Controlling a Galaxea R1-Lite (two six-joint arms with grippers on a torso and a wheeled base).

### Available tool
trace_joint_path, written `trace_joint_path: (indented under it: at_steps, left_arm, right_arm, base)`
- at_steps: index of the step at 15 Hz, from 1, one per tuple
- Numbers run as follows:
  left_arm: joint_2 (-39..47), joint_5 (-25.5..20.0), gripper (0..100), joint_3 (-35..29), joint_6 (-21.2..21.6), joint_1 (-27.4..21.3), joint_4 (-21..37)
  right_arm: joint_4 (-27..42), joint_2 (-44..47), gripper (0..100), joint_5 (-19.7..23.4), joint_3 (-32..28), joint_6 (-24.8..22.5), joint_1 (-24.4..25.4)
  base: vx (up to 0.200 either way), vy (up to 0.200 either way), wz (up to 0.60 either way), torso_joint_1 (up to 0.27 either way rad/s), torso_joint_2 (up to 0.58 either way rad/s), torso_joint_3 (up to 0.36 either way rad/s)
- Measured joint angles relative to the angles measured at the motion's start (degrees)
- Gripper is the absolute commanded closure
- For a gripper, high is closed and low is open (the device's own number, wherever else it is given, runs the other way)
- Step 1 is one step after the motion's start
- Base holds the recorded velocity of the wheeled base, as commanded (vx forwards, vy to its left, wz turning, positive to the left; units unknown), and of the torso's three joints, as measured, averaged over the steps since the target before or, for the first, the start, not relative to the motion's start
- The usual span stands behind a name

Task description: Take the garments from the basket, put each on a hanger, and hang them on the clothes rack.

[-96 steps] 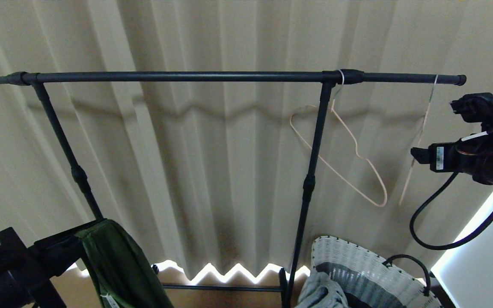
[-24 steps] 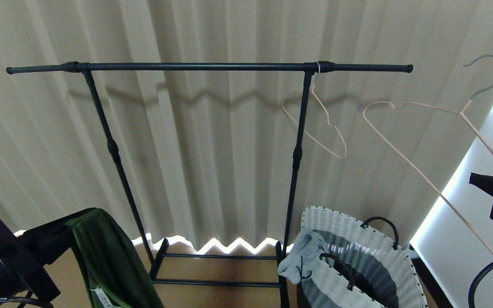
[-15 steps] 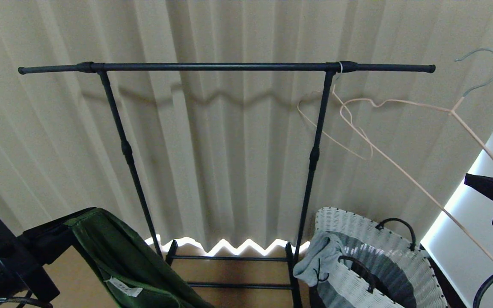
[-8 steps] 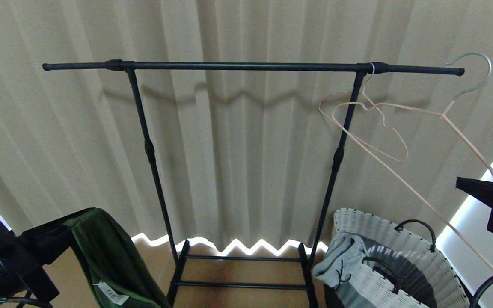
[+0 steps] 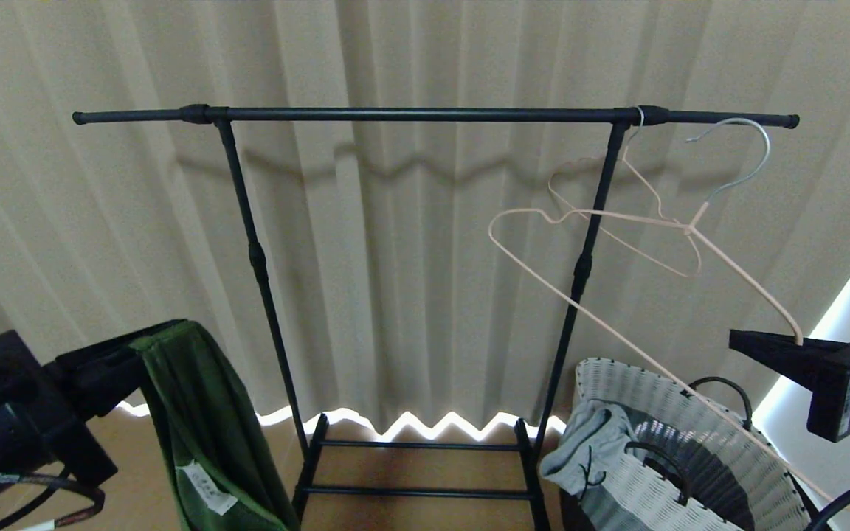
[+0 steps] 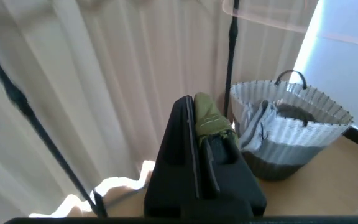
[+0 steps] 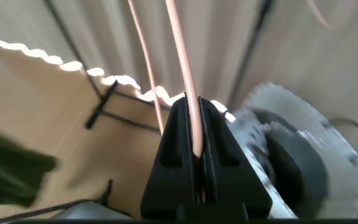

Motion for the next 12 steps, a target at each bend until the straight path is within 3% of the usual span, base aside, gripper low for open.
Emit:
trace_joint_path:
  at_steps: [2, 4, 7, 12]
  left_arm:
    - [4.0, 3.5, 100, -6.9, 2.1, -1.5, 3.5]
    - [7.9, 10.4, 100, -14.7, 2.9, -4.3, 11.7]
    - [14.7, 19.1, 100, -27.8, 3.1, -7.9, 24.8]
    - [28.9, 32.2, 100, -45.2, 3.0, -9.0, 31.2]
  right_arm:
    - [-3.3, 1.4, 100, 0.1, 0.4, 0.3, 2.6]
    - [-4.7, 2.4, 100, 0.5, 0.8, 0.4, 5.0]
    - [-4.9, 3.3, 100, 6.3, 1.0, 0.4, 6.9]
    - [-4.9, 3.8, 100, 10.1, 0.9, 0.4, 11.6]
  base:
    - [0.000, 0.000, 0.00, 0.000, 0.00, 0.000]
    - [0.000, 0.000, 0.00, 0.000, 0.00, 0.000]
    - [0.000, 0.000, 0.00, 0.000, 0.00, 0.000]
    - [0.000, 0.000, 0.00, 0.000, 0.00, 0.000]
